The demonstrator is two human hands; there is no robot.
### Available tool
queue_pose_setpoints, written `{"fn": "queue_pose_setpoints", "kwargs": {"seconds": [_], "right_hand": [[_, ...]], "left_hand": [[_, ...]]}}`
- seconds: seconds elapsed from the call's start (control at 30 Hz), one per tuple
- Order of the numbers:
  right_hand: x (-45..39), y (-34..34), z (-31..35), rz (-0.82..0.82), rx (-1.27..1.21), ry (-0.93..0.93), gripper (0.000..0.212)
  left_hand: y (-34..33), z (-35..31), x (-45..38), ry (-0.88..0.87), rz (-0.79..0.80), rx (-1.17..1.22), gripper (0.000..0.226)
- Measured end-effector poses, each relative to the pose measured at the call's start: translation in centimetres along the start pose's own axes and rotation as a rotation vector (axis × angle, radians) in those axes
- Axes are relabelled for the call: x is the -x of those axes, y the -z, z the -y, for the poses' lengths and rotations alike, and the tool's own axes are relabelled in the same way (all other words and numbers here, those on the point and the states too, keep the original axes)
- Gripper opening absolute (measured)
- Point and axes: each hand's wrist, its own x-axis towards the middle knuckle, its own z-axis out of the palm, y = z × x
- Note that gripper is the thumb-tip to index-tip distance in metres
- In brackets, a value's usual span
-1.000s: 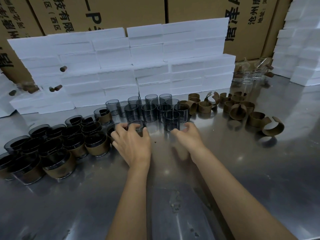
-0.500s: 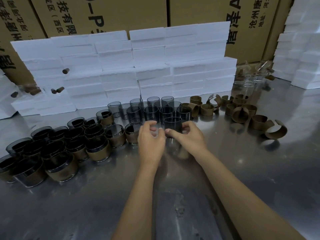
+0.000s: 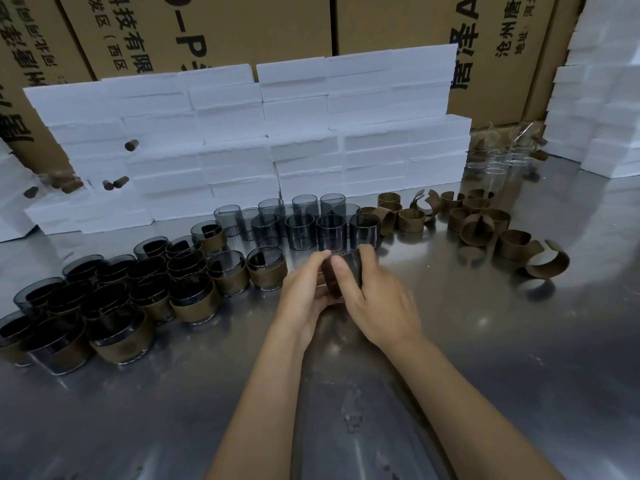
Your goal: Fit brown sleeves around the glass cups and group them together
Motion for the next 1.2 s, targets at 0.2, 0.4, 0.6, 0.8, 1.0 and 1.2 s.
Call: {"fn": "queue_pose_setpoints", "kwargs": {"seconds": [0.2,0.4,0.6,0.8,1.0,1.2], "right_hand": [[-0.1,0.7,-0.2,-0.052,-0.147,0.004,0.036],[-0.4,-0.1,0.2,0.032,-0.482,-0.104,0.045],[0.0,-0.1,1.0,0.23,-0.622,-0.185,0.042],[0.2,-0.4,1.9,0.082,-0.584,-0.174,0.065],[-0.8,-0.2,1.1,-0.15,-0.592,-0.3,0.066],[-1.1,-0.5,0.1,-0.286,-0.586,-0.353,0.044]], "left_hand": [[-0.1,0.1,0.2,-0.003,-0.027,-0.046,0.017],[0.4,-0.3,-0.3,0.07,0.027,0.067,0.024],[-0.3,0.1,-0.5,-0.053,-0.147,0.059,0.034],[-0.4,0.2,-0.3,-0.112,-0.305,-0.073,0.05],[-1.8,0.6,0.8,-0.223,-0.032,-0.267,0.079],[-2.5,0.7,0.9,-0.214,-0.063,-0.255,0.039]]}}
